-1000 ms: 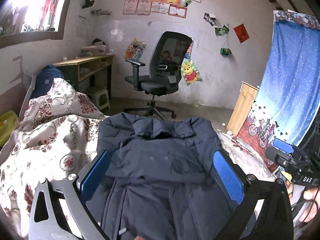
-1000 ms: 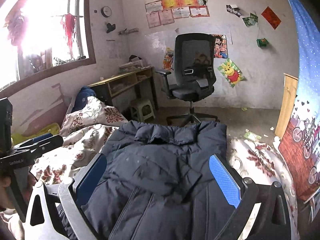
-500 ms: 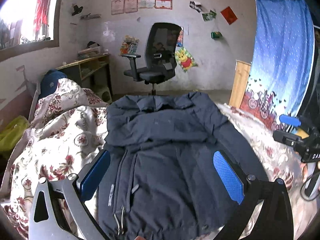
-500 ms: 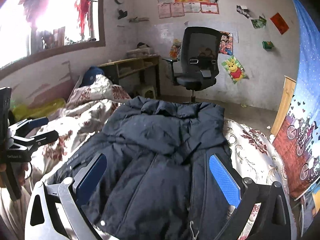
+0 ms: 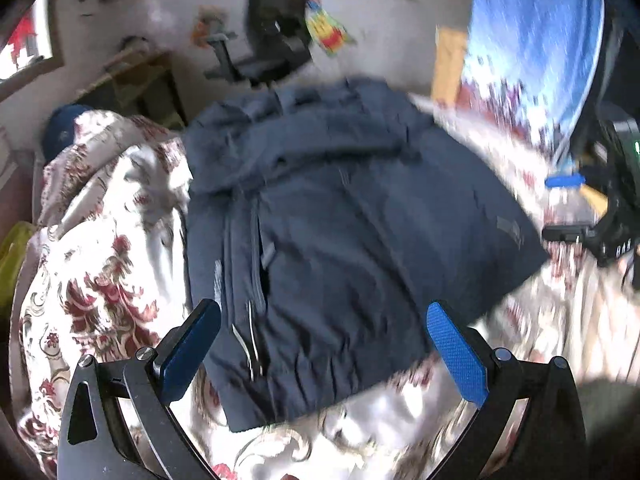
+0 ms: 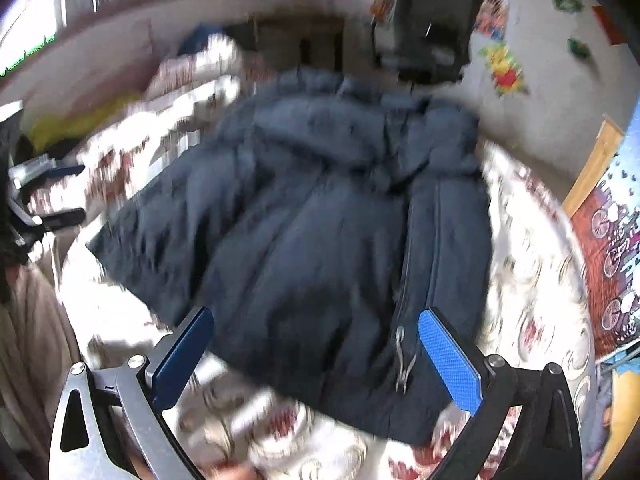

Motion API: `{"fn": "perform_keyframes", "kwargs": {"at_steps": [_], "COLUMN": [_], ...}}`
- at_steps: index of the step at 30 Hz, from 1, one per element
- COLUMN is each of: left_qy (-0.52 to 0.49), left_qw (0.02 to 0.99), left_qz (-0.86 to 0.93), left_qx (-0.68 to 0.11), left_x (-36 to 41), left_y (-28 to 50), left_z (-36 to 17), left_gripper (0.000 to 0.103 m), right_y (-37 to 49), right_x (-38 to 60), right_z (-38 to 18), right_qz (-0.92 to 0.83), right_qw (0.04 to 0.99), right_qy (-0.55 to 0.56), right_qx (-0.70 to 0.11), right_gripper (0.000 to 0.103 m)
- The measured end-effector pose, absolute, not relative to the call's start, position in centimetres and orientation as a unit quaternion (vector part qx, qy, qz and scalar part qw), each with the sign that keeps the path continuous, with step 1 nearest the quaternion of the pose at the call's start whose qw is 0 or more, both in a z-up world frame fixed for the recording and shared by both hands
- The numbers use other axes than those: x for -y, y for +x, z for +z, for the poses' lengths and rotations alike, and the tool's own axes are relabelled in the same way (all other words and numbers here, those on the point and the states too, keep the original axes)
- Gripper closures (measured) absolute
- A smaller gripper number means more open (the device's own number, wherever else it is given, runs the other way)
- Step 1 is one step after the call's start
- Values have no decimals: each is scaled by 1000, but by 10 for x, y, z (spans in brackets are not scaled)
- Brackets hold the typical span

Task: Fold large clothes

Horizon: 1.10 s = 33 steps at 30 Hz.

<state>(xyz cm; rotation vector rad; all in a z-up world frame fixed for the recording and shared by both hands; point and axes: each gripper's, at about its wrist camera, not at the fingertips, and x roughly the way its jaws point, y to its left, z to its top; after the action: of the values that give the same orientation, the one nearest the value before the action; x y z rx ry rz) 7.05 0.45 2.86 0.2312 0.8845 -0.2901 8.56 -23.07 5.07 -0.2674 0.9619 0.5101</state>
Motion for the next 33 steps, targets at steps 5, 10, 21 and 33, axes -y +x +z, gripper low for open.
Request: {"fn": "perform_keyframes", "kwargs": {"at_steps": [5,10,21,33], "left_qy": [149,173,228,263], "left_qw": [855,827,776,767], "left_qz": [-153,-153,-118,-109], "left_qx": [-472,-513,-575,-576], "left_x": [4,6,5,8], "left_y": [63,65,73,72], "left_z": [-5,-29,-75,-92], "left_gripper": [2,2,2,2], "right_y": [79,79,74,79], "right_x": [221,211,201,198], "right_z": [17,-14,-56,-103], "right_qz": [245,234,217,160], "right_qw": [797,750,706,670], "right_qy": [-189,-248,-305,-366], "right_qx": [-519,-567,-601,-626], "right_gripper": [0,0,0,0]}}
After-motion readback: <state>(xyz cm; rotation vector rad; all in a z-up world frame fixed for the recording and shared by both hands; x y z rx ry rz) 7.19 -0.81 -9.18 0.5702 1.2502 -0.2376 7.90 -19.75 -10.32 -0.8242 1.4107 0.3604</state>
